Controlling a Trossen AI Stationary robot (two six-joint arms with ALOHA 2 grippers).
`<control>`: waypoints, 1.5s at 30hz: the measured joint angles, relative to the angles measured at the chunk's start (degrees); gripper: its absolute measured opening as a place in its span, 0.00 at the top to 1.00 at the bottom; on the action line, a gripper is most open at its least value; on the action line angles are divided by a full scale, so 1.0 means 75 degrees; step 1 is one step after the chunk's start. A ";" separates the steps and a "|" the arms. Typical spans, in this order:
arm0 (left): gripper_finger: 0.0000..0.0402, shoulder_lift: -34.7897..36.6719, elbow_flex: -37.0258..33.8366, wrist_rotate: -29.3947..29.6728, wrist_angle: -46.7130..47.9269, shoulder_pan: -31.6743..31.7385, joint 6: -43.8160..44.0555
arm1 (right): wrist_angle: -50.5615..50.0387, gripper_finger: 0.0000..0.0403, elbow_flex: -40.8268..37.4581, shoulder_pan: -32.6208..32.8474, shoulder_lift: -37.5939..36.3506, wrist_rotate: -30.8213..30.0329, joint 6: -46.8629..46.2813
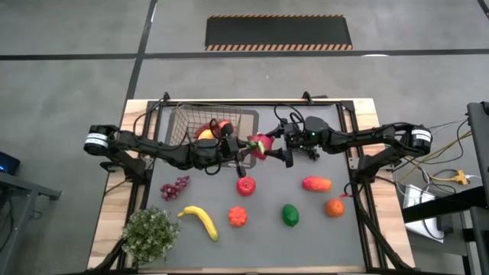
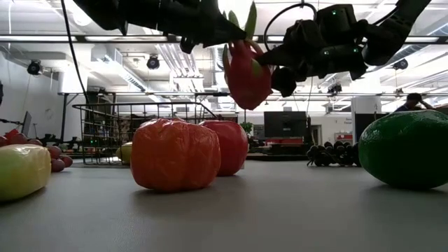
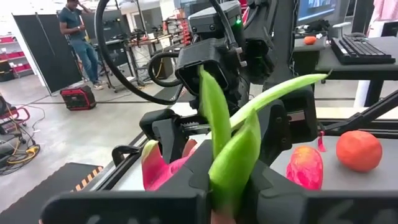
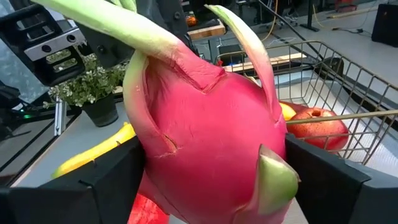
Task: Build produce basket
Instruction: Put the pink dragon fruit into the wire basket
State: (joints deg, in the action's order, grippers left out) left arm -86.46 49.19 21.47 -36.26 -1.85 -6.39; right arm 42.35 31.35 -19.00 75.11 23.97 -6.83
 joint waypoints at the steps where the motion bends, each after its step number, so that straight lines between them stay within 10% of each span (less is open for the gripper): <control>1: 0.97 0.0000 0.0000 -0.0003 0.0001 0.0000 -0.0001 | 0.0000 0.14 0.0000 0.0000 0.0000 0.0000 -0.0049; 39: 1.00 0.0038 0.0003 -0.0055 0.0117 -0.0003 -0.0010 | -0.0120 0.19 0.0006 0.0000 -0.0111 0.0052 -0.0396; 45: 1.00 0.0038 0.0003 -0.0050 0.0118 0.0000 -0.0010 | -0.0165 0.08 0.0006 0.0000 -0.0108 0.0000 -0.0685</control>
State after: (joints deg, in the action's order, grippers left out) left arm -86.17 49.21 21.10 -35.37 -1.85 -6.46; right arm 41.11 31.40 -19.00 74.30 23.97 -11.97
